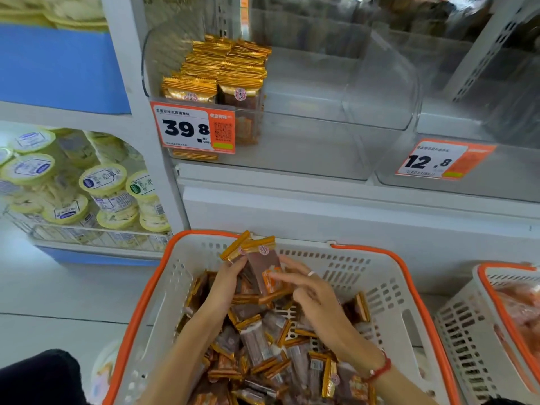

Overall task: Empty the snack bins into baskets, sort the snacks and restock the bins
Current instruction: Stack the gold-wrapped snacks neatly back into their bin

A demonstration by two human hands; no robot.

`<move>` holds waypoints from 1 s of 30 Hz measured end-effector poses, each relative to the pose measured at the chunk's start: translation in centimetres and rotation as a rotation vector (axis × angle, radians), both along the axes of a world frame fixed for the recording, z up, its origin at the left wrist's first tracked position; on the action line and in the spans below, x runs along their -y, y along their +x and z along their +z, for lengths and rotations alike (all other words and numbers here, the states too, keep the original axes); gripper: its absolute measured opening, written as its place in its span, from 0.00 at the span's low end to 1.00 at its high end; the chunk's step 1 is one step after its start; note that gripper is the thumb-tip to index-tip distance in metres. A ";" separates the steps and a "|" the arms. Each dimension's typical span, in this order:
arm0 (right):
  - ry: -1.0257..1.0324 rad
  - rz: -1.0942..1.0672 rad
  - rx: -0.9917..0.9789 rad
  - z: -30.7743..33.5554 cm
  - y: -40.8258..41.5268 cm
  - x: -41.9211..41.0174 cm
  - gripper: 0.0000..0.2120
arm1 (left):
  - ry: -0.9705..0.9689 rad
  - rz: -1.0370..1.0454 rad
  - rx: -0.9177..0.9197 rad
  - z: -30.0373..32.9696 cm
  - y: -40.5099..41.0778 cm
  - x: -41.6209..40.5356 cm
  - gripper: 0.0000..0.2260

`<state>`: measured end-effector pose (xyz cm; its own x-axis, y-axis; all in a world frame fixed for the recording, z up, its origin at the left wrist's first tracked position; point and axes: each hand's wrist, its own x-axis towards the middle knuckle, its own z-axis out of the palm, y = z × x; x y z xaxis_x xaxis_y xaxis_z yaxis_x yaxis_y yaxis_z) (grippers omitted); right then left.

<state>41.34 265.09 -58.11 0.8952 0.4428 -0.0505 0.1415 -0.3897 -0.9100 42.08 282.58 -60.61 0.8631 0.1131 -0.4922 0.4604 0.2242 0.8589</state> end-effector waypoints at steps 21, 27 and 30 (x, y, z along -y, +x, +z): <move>-0.138 0.020 -0.251 0.1 2.0 -2.0 0.22 | -0.108 -0.023 0.106 1.8 -0.4 2.8 0.23; 0.019 0.097 -0.120 6.0 2.6 -3.2 0.28 | -0.009 -0.009 0.396 6.9 -0.2 2.8 0.19; 0.151 0.116 0.012 10.7 2.7 -3.5 0.28 | 0.085 0.047 0.624 10.7 0.1 2.4 0.17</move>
<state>44.08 268.60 -47.37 0.8376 0.5453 0.0344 0.1885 -0.2294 -0.9549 42.13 280.16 -49.91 0.9779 0.1746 0.1151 -0.1421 0.1510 0.9783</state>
